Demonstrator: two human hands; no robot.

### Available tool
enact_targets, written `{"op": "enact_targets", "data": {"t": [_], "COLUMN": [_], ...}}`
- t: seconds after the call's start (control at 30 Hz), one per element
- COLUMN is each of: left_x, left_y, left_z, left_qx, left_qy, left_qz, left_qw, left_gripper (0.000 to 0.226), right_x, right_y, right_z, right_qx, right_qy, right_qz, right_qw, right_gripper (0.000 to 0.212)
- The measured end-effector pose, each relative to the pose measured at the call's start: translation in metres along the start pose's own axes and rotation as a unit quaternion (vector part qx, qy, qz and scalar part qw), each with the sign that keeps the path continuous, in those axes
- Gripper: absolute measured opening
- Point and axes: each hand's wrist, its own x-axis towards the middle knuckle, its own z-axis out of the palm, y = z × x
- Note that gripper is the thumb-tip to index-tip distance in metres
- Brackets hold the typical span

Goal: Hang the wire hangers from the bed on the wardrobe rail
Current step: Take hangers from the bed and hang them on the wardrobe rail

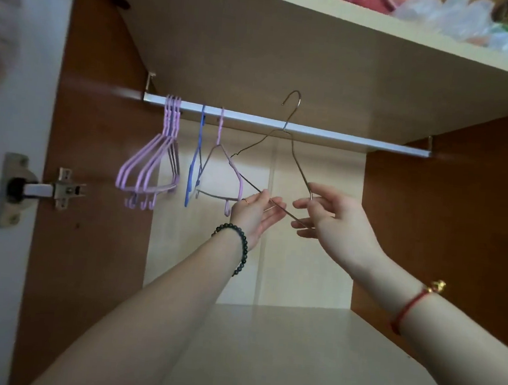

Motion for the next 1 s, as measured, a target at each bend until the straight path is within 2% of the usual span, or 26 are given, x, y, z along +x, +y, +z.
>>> {"op": "enact_targets", "data": {"t": [0.17, 0.4, 0.6, 0.73, 0.87, 0.93, 1.0], "left_x": [0.037, 0.079, 0.088, 0.082, 0.068, 0.057, 0.043], "left_y": [0.019, 0.031, 0.029, 0.018, 0.009, 0.005, 0.000], "left_z": [-0.011, -0.029, -0.045, -0.061, -0.065, -0.060, -0.050], "left_qx": [-0.025, -0.015, -0.033, -0.041, 0.034, 0.121, 0.221], "left_qy": [0.040, 0.095, 0.073, 0.060, 0.078, 0.078, 0.045], "left_qz": [0.027, -0.007, -0.050, -0.077, -0.077, -0.071, -0.060], "left_qw": [0.999, 0.995, 0.996, 0.994, 0.993, 0.987, 0.972], "left_gripper": [0.014, 0.028, 0.025, 0.036, 0.038, 0.037, 0.036], "right_x": [0.044, 0.086, 0.103, 0.101, 0.090, 0.080, 0.066], "right_y": [-0.009, -0.011, -0.006, 0.006, 0.011, 0.014, 0.022], "right_z": [0.035, 0.068, 0.085, 0.094, 0.087, 0.075, 0.058], "right_qx": [-0.035, -0.083, -0.083, -0.064, -0.052, -0.069, -0.094], "right_qy": [0.004, 0.001, -0.045, -0.097, -0.099, -0.100, -0.097], "right_qz": [-0.038, -0.056, -0.025, 0.004, 0.021, 0.025, 0.033], "right_qw": [0.999, 0.995, 0.995, 0.993, 0.993, 0.992, 0.990], "right_gripper": [0.035, 0.030, 0.033, 0.025, 0.037, 0.037, 0.038]}}
